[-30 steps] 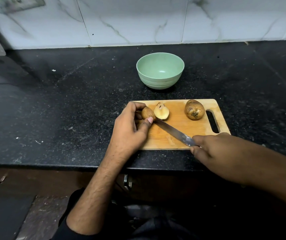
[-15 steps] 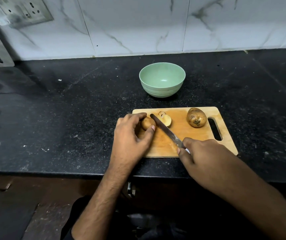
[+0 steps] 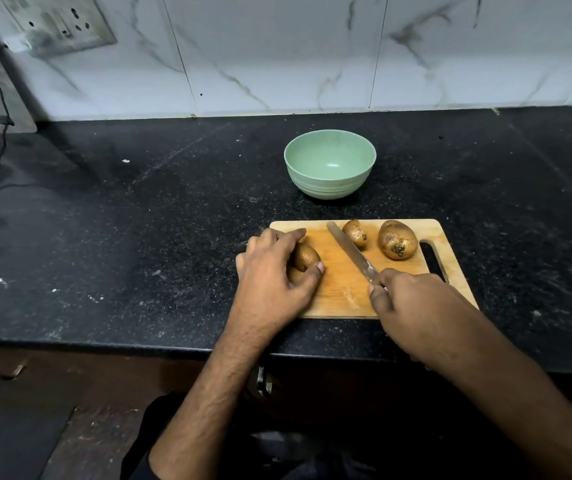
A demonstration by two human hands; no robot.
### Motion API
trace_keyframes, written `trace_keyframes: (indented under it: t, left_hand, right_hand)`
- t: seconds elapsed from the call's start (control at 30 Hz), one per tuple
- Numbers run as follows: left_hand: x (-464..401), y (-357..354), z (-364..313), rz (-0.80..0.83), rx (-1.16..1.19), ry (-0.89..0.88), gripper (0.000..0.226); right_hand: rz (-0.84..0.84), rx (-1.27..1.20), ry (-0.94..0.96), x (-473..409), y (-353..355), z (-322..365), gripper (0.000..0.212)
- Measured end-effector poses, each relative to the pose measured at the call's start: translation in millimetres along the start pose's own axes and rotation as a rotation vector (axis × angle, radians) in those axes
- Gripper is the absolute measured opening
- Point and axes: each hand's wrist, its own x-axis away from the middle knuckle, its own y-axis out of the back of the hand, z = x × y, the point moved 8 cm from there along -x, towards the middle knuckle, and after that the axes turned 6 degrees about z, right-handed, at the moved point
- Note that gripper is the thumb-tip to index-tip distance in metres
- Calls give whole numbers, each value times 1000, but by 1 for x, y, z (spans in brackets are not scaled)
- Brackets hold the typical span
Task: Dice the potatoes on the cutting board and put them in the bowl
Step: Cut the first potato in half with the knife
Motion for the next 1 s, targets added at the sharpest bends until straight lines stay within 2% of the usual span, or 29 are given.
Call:
trace_keyframes:
  t: [0.13, 0.3, 0.47, 0.7, 1.0]
  left_hand:
    - [1, 1, 1, 29, 62, 30, 65]
    - [1, 3, 6, 9, 160, 47, 47]
    - [2, 7, 8, -33, 262, 44, 40]
    - [14, 11, 13, -69, 272, 51, 37]
    - [17, 13, 12, -89, 247, 36, 36]
  right_hand:
    - [19, 1, 28, 3, -2, 3, 31]
    - [30, -9, 53, 6, -4, 17, 23]
    - [50, -9, 80, 11, -5, 26, 25]
    - [26, 53, 104, 19, -5, 32, 33]
    - [34, 37, 116, 22, -3, 41, 26]
